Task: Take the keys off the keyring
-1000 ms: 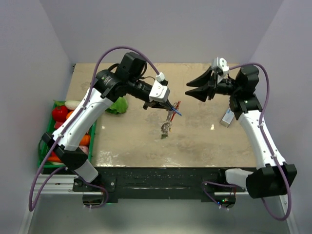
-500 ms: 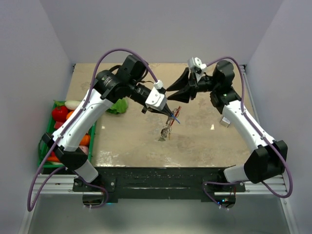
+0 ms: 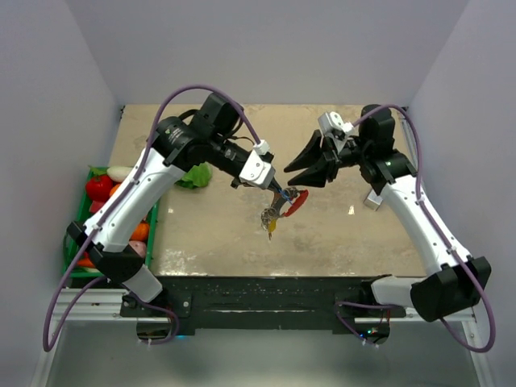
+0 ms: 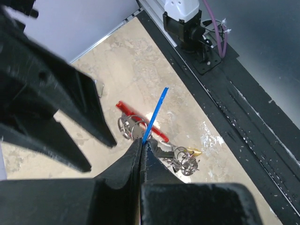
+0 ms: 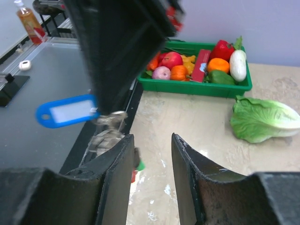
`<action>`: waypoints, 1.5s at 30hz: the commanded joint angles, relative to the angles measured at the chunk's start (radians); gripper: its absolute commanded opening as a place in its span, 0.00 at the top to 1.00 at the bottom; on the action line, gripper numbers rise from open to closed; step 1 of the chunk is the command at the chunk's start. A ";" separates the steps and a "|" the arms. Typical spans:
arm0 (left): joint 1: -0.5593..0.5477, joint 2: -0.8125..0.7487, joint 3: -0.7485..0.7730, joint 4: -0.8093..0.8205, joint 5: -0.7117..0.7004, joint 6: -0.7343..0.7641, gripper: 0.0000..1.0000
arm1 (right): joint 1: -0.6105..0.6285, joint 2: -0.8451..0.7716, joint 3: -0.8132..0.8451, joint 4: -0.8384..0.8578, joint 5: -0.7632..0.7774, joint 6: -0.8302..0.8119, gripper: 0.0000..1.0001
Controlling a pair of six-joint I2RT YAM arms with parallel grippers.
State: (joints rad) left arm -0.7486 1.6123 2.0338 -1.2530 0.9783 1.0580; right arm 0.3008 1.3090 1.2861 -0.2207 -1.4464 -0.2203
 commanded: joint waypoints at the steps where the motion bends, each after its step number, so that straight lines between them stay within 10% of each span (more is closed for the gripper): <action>1: -0.003 -0.051 0.014 0.013 -0.012 0.036 1.00 | -0.003 -0.063 -0.005 -0.069 -0.106 -0.047 0.58; 29: 0.005 -0.060 -0.003 0.073 -0.007 -0.019 1.00 | -0.086 -0.048 0.207 -0.436 -0.034 -0.396 0.58; 33: 0.018 -0.060 -0.007 0.090 0.034 -0.035 1.00 | -0.072 -0.158 0.019 -0.199 0.024 -0.264 0.57; 37: 0.020 -0.052 0.009 0.060 0.085 -0.015 1.00 | -0.074 -0.194 -0.116 0.392 0.037 0.209 0.55; 45: 0.020 -0.049 0.016 -0.009 0.140 0.059 1.00 | -0.051 0.024 0.002 0.365 0.075 0.170 0.56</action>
State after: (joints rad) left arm -0.7334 1.5944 2.0232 -1.2434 1.0302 1.0653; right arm 0.2291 1.2324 1.2453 0.0273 -1.4082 -0.1379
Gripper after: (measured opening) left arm 0.014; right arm 0.443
